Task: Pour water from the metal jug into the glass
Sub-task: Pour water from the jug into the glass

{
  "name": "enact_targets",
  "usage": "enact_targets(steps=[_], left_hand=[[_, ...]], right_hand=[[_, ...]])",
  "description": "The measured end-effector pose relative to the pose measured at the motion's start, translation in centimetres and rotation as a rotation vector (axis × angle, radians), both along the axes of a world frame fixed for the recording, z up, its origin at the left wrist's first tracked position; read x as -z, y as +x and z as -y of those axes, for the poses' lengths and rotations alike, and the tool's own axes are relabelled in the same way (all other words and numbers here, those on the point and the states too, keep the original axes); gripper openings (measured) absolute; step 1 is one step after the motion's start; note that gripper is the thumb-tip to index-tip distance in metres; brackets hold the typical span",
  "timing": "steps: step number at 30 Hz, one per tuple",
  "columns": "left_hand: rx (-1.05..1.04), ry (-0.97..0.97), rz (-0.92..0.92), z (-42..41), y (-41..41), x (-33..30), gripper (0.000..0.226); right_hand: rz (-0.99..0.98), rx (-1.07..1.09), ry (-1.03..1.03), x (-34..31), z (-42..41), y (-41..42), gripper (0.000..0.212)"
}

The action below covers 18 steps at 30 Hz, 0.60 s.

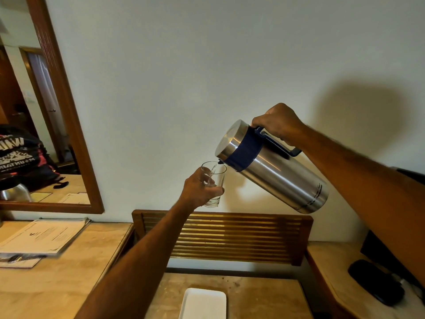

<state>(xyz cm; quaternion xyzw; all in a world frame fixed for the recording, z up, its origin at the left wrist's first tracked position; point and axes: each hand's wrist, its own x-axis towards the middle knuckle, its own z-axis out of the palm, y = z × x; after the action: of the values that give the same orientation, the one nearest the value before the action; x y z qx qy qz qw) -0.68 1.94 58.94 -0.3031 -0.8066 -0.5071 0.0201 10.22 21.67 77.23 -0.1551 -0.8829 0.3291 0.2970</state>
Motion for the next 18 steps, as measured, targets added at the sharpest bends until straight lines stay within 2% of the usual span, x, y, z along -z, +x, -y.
enact_targets(steps=[18], left_hand=[[-0.012,-0.013,0.011,-0.21,-0.4,0.18,0.061]], right_hand=[[0.042,-0.007,0.087,-0.82,0.28,-0.59,0.041]])
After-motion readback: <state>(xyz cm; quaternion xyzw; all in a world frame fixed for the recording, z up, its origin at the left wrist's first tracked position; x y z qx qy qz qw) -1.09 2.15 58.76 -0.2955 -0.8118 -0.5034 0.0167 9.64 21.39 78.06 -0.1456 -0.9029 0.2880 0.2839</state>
